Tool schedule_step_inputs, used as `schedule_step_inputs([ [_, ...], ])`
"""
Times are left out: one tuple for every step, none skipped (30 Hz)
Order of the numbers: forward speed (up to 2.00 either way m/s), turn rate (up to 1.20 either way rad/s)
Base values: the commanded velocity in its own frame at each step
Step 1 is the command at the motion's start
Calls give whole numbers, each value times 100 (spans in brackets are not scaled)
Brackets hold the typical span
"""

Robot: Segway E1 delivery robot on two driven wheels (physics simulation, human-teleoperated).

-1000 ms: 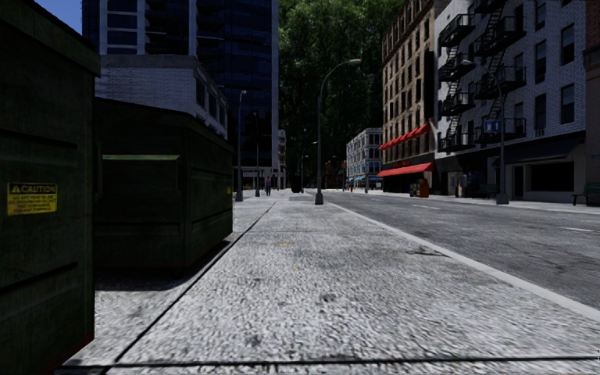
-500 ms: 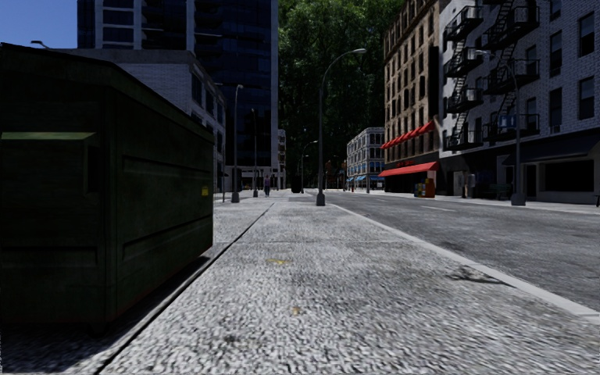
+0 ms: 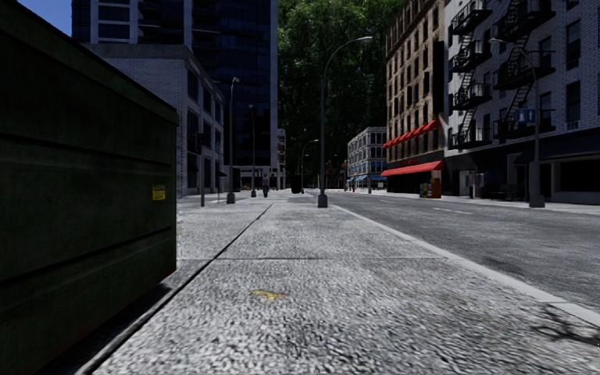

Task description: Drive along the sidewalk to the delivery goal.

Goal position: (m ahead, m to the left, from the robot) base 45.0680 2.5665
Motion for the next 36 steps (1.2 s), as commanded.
schedule_step_inputs([
  [200,0],
  [200,0],
  [200,0],
  [200,0],
  [200,0],
  [200,0],
  [200,0],
  [200,0],
  [200,0],
  [200,0],
  [200,2],
  [200,9],
  [200,9],
  [200,12],
  [200,13],
  [200,13],
  [200,13],
  [200,13],
  [200,13],
  [200,13],
  [200,13],
  [200,17],
  [200,20],
  [200,22],
  [200,22],
  [200,22],
  [200,22],
  [200,22],
  [200,22],
  [200,22],
  [200,22],
  [200,22],
  [200,22],
  [200,22],
  [200,22],
  [200,22],
])
